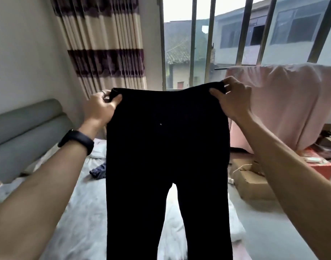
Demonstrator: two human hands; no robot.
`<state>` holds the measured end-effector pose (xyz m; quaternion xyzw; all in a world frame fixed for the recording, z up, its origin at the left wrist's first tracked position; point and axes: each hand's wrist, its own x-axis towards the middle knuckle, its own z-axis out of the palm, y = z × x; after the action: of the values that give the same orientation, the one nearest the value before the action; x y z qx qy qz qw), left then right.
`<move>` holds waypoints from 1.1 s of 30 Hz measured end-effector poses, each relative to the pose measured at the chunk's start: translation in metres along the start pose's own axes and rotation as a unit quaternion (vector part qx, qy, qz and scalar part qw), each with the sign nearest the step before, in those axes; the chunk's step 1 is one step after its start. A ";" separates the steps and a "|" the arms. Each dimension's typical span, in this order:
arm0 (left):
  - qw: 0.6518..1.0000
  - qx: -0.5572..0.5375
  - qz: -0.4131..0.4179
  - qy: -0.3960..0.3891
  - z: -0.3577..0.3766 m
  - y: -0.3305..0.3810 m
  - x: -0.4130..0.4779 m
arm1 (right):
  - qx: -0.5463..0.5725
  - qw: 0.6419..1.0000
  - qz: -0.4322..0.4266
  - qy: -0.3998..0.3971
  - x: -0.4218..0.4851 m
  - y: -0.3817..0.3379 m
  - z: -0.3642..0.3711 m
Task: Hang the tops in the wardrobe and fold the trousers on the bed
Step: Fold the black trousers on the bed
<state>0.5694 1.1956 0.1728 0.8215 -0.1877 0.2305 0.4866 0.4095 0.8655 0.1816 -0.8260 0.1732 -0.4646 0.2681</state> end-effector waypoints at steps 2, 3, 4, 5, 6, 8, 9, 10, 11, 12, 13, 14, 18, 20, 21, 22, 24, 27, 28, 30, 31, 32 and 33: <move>0.999 0.006 -0.027 -0.019 0.024 -0.027 -0.005 | -0.009 1.000 0.017 -0.024 -0.008 0.025 0.022; 0.999 0.002 -0.041 -0.023 0.038 -0.043 -0.004 | -0.012 0.999 0.025 -0.038 -0.011 0.038 0.035; 0.998 0.003 -0.055 -0.027 0.051 -0.059 -0.003 | -0.015 0.998 0.029 -0.047 -0.013 0.049 0.046; 0.997 0.011 -0.065 -0.034 0.063 -0.070 -0.003 | -0.022 0.998 0.032 -0.054 -0.016 0.061 0.057; 0.996 0.023 -0.074 -0.046 0.074 -0.078 -0.004 | -0.029 0.997 0.039 -0.063 -0.018 0.072 0.067; 0.995 0.046 -0.074 -0.058 0.103 -0.101 -0.001 | -0.045 0.995 0.054 -0.078 -0.021 0.099 0.095; 0.992 0.057 -0.084 -0.072 0.120 -0.118 0.001 | -0.054 0.992 0.063 -0.091 -0.023 0.114 0.114; 0.989 0.066 -0.100 -0.091 0.137 -0.136 0.003 | -0.063 0.989 0.078 -0.106 -0.025 0.130 0.133; 0.984 0.073 -0.116 -0.113 0.154 -0.155 0.006 | -0.072 0.986 0.093 -0.122 -0.028 0.145 0.152; 0.979 0.078 -0.126 -0.136 0.171 -0.175 0.009 | -0.081 0.982 0.105 -0.137 -0.030 0.161 0.171; 0.974 0.086 -0.142 -0.156 0.189 -0.195 0.013 | -0.090 0.977 0.122 -0.150 -0.034 0.177 0.192; 0.968 0.092 -0.153 -0.176 0.210 -0.218 0.018 | -0.098 0.972 0.137 -0.164 -0.035 0.195 0.215; 0.942 0.120 -0.191 -0.249 0.283 -0.303 0.026 | -0.143 0.943 0.174 -0.245 -0.049 0.257 0.295; 0.922 0.129 -0.212 -0.296 0.314 -0.343 0.022 | -0.178 0.924 0.190 -0.280 -0.062 0.284 0.324; 0.912 0.134 -0.221 -0.317 0.329 -0.361 0.022 | -0.191 0.914 0.201 -0.297 -0.068 0.298 0.339; 0.902 0.147 -0.227 -0.338 0.348 -0.383 0.025 | -0.194 0.905 0.220 -0.309 -0.071 0.318 0.359; 0.885 0.199 -0.213 -0.363 0.378 -0.416 0.033 | -0.175 0.898 0.258 -0.311 -0.073 0.347 0.394; 0.886 0.229 -0.211 -0.344 0.426 -0.452 0.062 | -0.123 0.914 0.274 -0.272 -0.057 0.376 0.449; 0.895 0.207 -0.232 -0.321 0.444 -0.463 0.075 | -0.100 0.919 0.287 -0.251 -0.049 0.384 0.469; 0.913 0.106 -0.277 -0.281 0.485 -0.487 0.096 | -0.036 0.919 0.321 -0.225 -0.036 0.404 0.512; 0.919 0.052 -0.276 -0.278 0.500 -0.495 0.100 | -0.016 0.915 0.334 -0.225 -0.034 0.412 0.527; 0.920 0.028 -0.262 -0.291 0.513 -0.504 0.094 | -0.017 0.909 0.342 -0.239 -0.039 0.419 0.537; 0.918 0.031 -0.243 -0.313 0.522 -0.514 0.081 | -0.026 0.901 0.345 -0.262 -0.051 0.425 0.543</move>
<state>1.0120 0.9606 -0.3672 0.8869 -0.1179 -0.1580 0.4178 0.8347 0.7074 -0.3394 -0.8133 0.3829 -0.1053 0.4252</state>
